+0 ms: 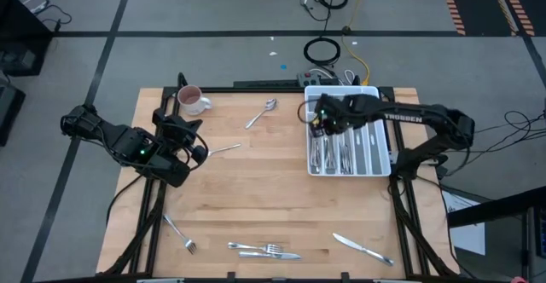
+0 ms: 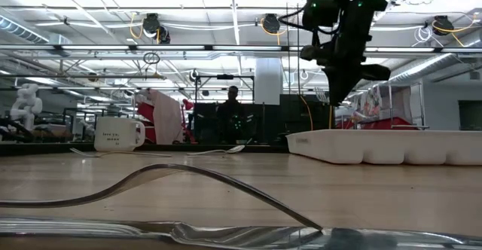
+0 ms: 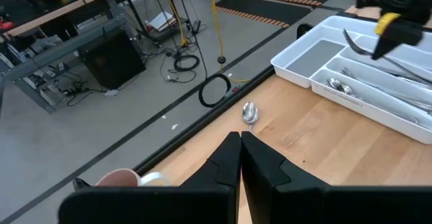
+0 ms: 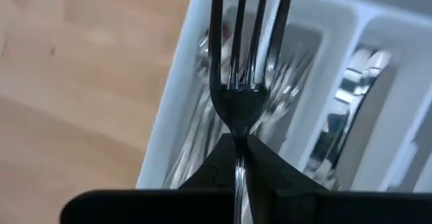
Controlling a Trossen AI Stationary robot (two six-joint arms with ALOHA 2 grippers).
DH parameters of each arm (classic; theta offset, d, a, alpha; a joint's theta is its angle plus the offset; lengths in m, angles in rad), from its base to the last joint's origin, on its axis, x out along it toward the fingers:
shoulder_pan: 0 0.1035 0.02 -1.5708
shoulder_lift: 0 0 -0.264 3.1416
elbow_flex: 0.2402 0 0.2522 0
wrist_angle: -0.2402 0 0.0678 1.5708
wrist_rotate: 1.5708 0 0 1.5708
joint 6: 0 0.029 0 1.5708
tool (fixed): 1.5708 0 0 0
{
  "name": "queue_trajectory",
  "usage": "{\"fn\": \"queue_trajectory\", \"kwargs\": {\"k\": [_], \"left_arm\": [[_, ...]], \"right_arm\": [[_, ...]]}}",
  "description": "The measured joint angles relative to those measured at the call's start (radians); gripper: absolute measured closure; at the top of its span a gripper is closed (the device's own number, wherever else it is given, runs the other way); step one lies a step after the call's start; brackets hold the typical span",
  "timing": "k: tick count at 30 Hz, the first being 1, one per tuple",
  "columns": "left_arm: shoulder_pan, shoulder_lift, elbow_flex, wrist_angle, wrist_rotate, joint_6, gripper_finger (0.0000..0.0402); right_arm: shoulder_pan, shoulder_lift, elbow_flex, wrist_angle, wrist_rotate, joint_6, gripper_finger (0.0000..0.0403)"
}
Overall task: Sort silverware
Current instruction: Put the silver fork into the silverware tray
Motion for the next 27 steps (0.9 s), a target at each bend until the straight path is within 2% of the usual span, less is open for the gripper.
{"fn": "queue_trajectory", "kwargs": {"k": [5,15,27], "left_arm": [[0.000,0.000,0.000,0.000,0.000,0.000,0.0384],[0.000,0.000,0.000,0.000,0.000,-0.002,0.0384],[0.004,0.000,0.000,0.000,0.000,-0.003,0.0384]], "right_arm": [[-0.070,0.020,0.000,0.008,-0.004,-0.036,0.0403],[-0.062,0.109,-0.013,0.028,-0.012,-0.021,0.0403],[-0.054,0.123,-0.170,0.180,-0.068,0.055,0.0403]]}}
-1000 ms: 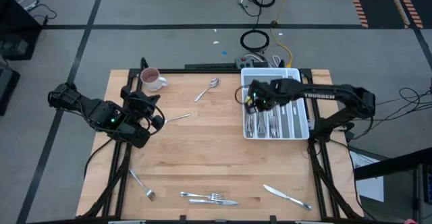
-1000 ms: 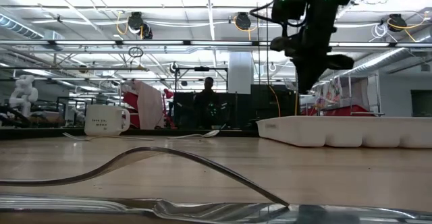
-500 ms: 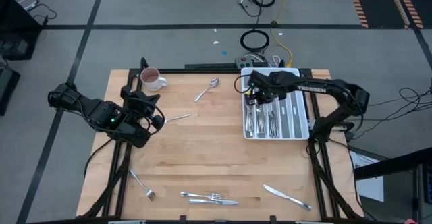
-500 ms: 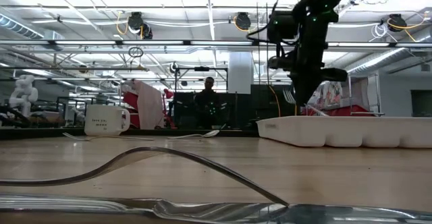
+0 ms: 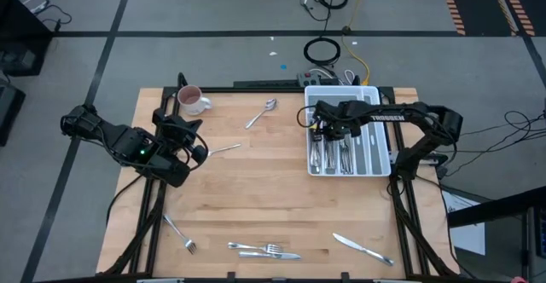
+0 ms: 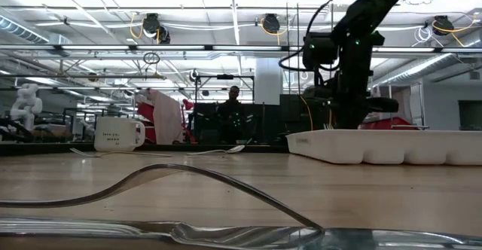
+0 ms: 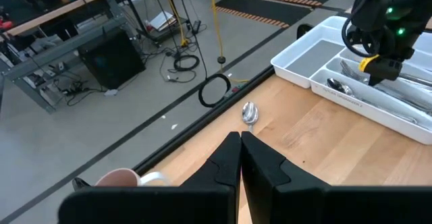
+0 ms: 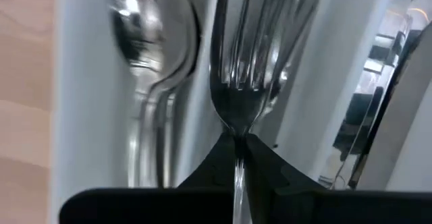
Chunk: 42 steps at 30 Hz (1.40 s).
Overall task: Sort silverware
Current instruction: Put the silver fork into the silverware tray
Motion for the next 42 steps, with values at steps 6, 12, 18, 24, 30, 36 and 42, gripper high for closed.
{"fn": "queue_trajectory", "kwargs": {"k": [6,12,18,24,30,36,42], "left_arm": [[0.018,0.000,0.000,0.001,0.001,0.001,0.0384],[0.030,0.000,0.000,0.000,0.001,0.002,0.0384],[0.030,0.000,0.000,0.001,0.002,0.002,0.0384],[0.029,0.000,0.000,0.001,0.002,0.002,0.0384],[0.029,0.000,0.000,0.001,0.007,0.003,0.0384],[0.029,0.000,0.000,0.002,0.007,0.003,0.0384],[0.029,0.000,0.000,0.004,0.005,0.003,0.0384]], "right_arm": [[0.012,0.000,-0.042,0.025,-0.001,0.022,0.0402],[0.018,0.000,-0.043,0.045,0.006,0.001,0.0368],[0.018,-0.004,-0.043,0.048,0.007,-0.025,0.0312],[0.028,-0.074,-0.035,0.035,0.008,-0.056,0.0277],[0.059,-0.224,0.008,-0.014,0.029,-0.096,0.0267],[0.258,-0.384,0.026,-0.134,-0.002,-0.157,0.0266],[0.586,-0.380,0.025,-0.333,-0.026,-0.024,0.0266]]}}
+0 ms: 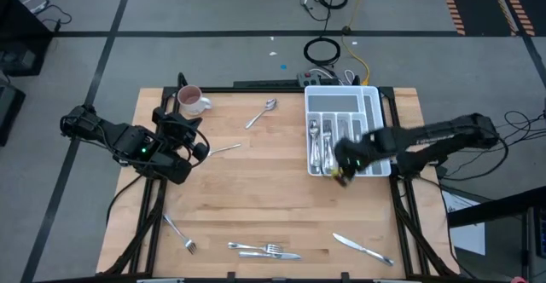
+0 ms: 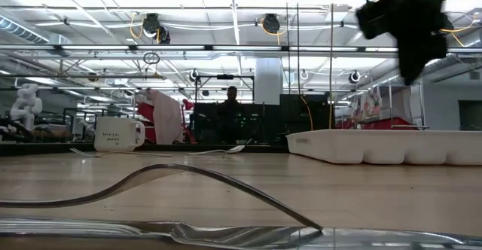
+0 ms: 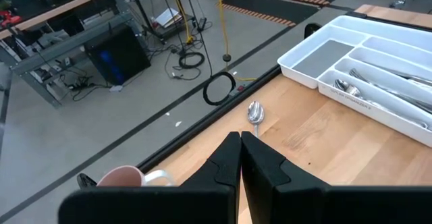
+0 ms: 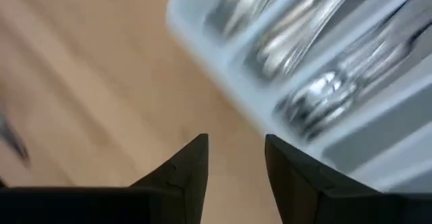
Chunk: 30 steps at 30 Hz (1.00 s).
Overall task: Sort silverware
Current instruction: Put the silver fork into the silverware tray
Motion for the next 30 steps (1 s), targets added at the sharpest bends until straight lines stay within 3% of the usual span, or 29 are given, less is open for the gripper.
{"fn": "queue_trajectory", "kwargs": {"k": [5,12,20,30], "left_arm": [[0.000,0.000,0.000,0.001,-0.005,0.000,0.0384],[0.000,0.000,0.000,0.004,-0.004,-0.002,0.0384],[0.000,0.000,0.000,0.030,-0.004,-0.002,0.0384],[0.000,0.000,0.000,0.029,0.011,-0.002,0.0384]], "right_arm": [[0.249,0.049,0.000,0.036,0.002,0.169,0.0266],[0.481,0.135,0.000,0.148,-0.020,0.348,0.0266],[0.650,0.234,0.000,0.282,-0.100,0.417,0.0260],[0.800,0.330,0.000,0.379,-0.099,0.528,0.0194]]}}
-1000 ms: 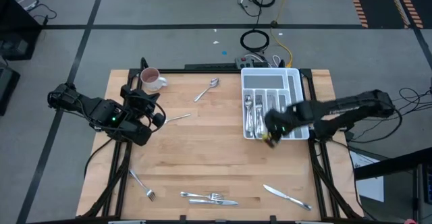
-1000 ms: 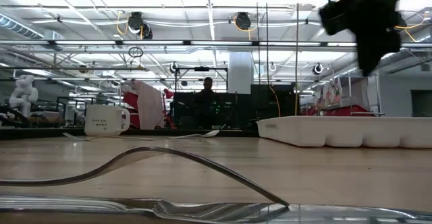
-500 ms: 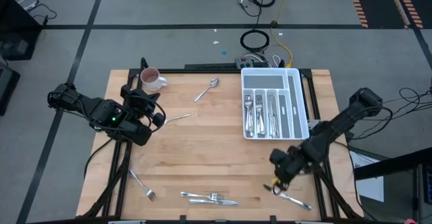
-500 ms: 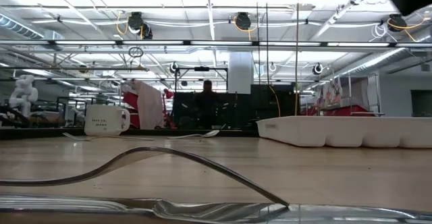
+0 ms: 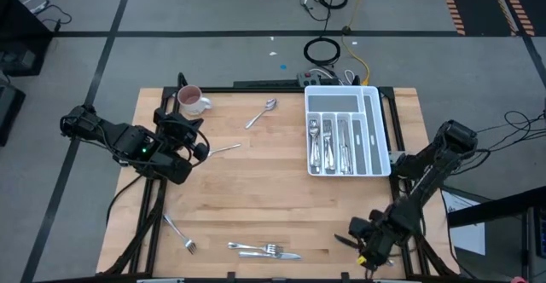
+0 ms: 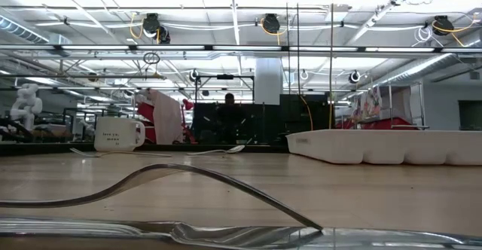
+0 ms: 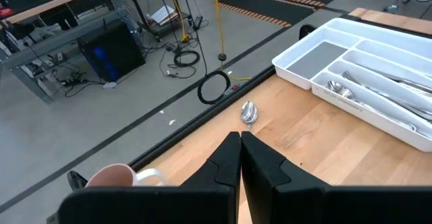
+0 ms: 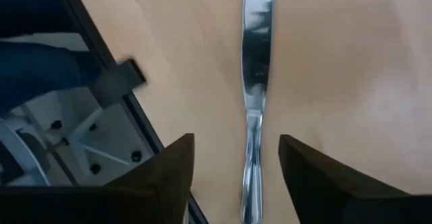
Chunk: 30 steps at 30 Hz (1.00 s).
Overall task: Sort silverware
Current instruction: Put the silver fork into the silverware tray
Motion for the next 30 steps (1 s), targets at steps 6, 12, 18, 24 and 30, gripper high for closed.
{"fn": "queue_trajectory", "kwargs": {"k": [6,12,18,24,30], "left_arm": [[0.000,0.000,0.000,-0.001,0.000,0.000,0.0384],[0.000,0.000,0.000,0.000,0.147,0.022,0.0384],[-0.010,0.008,-0.022,0.183,0.645,0.299,0.0384],[-0.014,0.072,-0.034,0.259,0.584,0.368,0.0384],[-0.016,0.186,-0.034,0.402,0.655,0.314,0.0384]], "right_arm": [[0.032,0.019,0.002,0.045,0.029,0.059,0.0184],[-0.107,0.021,0.073,0.076,0.117,-0.098,0.0189],[-0.249,0.021,0.107,0.054,0.223,-0.319,0.0190],[-0.355,0.021,0.107,0.045,0.237,-0.485,0.0190],[-0.383,0.021,0.107,0.034,0.240,-0.498,0.0190]]}}
